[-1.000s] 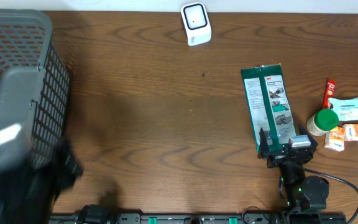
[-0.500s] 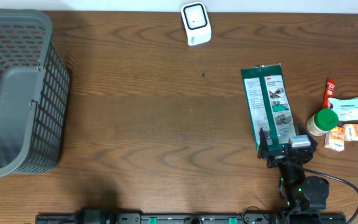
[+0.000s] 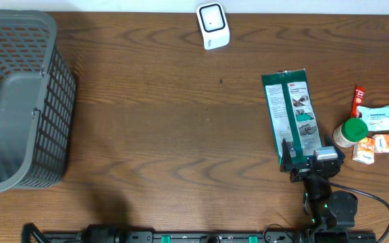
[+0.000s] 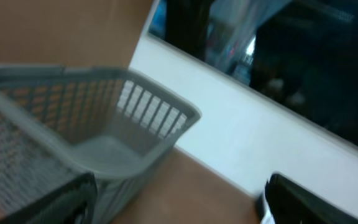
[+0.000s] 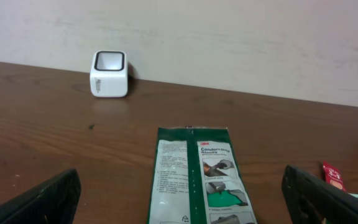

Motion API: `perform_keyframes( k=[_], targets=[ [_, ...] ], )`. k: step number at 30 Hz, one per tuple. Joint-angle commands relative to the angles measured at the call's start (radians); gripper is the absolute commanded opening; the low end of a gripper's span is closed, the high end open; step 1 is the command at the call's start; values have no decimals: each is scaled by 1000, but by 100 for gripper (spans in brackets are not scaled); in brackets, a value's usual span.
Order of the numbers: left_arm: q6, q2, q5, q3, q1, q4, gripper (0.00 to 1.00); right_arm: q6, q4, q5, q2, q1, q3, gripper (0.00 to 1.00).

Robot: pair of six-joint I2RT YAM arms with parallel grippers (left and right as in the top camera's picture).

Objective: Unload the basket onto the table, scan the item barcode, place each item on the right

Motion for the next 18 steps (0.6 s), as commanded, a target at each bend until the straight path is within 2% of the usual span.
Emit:
perform_keyframes(
  k=[1, 4, 7, 11, 14, 18],
  targets=[
    [-8, -3, 41, -98, 11, 192, 88, 12, -3, -6, -5, -7, -1, 99],
    [-8, -3, 92, -206, 11, 424, 88, 12, -3, -6, -5, -7, -1, 99],
    [-8, -3, 156, -362, 11, 695, 88, 12, -3, -6, -5, -7, -1, 99],
    [-8, -3, 225, -579, 11, 982, 88, 12, -3, -6, -5, -7, -1, 99],
    [-8, -3, 243, -727, 11, 1141, 88, 12, -3, -6, -5, -7, -1, 99],
    [-8, -4, 249, -887, 11, 1260, 88, 12, -3, -6, -5, -7, -1, 99]
  ],
)
